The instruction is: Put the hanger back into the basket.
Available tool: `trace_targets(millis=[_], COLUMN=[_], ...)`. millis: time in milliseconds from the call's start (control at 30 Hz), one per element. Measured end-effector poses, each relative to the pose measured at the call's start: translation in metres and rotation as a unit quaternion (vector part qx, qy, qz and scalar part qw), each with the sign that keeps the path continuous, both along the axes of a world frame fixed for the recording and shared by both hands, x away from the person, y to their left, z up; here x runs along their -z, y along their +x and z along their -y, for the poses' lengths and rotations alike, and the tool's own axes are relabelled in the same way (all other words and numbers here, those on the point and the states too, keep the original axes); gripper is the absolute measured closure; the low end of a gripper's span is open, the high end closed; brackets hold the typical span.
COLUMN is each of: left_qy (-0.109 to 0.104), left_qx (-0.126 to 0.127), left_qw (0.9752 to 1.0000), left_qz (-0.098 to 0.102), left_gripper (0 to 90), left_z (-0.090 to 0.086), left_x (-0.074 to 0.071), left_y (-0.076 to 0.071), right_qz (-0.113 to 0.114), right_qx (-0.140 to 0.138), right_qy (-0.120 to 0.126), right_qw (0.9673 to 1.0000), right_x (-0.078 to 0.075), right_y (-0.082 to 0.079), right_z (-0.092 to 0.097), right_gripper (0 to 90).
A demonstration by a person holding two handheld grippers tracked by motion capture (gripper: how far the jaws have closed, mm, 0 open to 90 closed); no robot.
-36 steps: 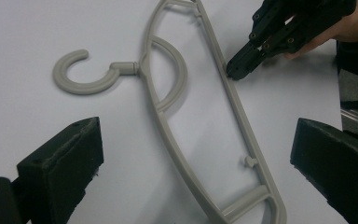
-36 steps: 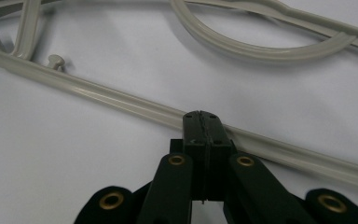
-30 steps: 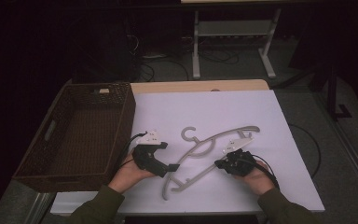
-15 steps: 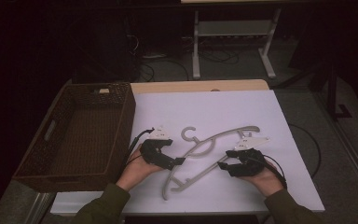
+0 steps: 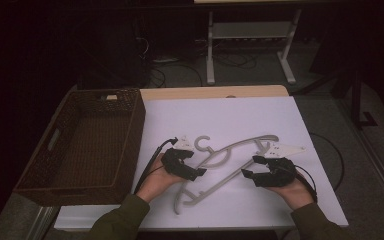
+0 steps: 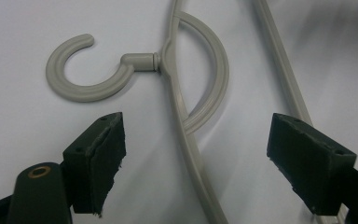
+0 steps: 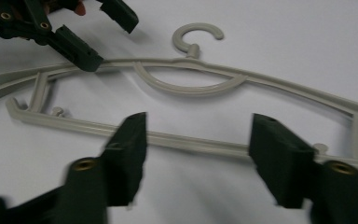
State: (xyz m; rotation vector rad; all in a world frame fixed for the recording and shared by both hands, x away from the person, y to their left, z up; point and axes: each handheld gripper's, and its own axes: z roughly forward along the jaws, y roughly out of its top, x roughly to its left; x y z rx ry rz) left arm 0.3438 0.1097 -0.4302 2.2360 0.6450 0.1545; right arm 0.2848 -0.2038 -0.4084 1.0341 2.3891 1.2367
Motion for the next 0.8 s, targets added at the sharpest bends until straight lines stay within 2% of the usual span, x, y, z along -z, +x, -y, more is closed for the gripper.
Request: trace_targets(millis=[133, 167, 267, 333, 500, 600, 800], left_qy=[-0.005, -0.005, -0.012, -0.016, -0.046, -0.055, -0.055], left_qx=[-0.004, -0.004, -0.006, -0.006, -0.014, -0.019, -0.019], left_qw=[1.0, 1.0, 0.9999, 0.9998, 0.9988, 0.9983, 0.9983], left_qz=[-0.006, -0.006, -0.006, -0.006, -0.004, -0.001, 0.0], left_gripper=[17.7, 17.5, 16.5, 15.0, 11.3, 9.3, 8.0], left_z=[-0.001, -0.001, -0.003, -0.004, -0.01, -0.012, -0.013], left_x=[0.0, 0.0, -0.002, -0.003, -0.009, -0.011, -0.012], left_y=[0.0, 0.0, -0.001, 0.0, 0.0, 0.0, 0.0], right_qz=[-0.01, -0.01, -0.018, -0.021, -0.033, -0.035, -0.039], right_qx=[-0.01, -0.01, -0.014, -0.016, -0.024, -0.026, -0.026], right_qy=[-0.008, -0.008, -0.01, -0.013, -0.028, -0.032, -0.042], right_qw=[0.9999, 0.9999, 0.9997, 0.9996, 0.9988, 0.9985, 0.998], right_x=[0.003, 0.003, 0.005, 0.006, 0.012, 0.016, 0.021], right_y=[0.006, 0.006, 0.012, 0.016, 0.017, 0.018, 0.02], right_z=[-0.008, -0.008, -0.016, -0.02, -0.029, -0.03, -0.033], right_gripper=[70.3, 70.3, 87.3, 89.3, 89.4, 89.4, 89.4])
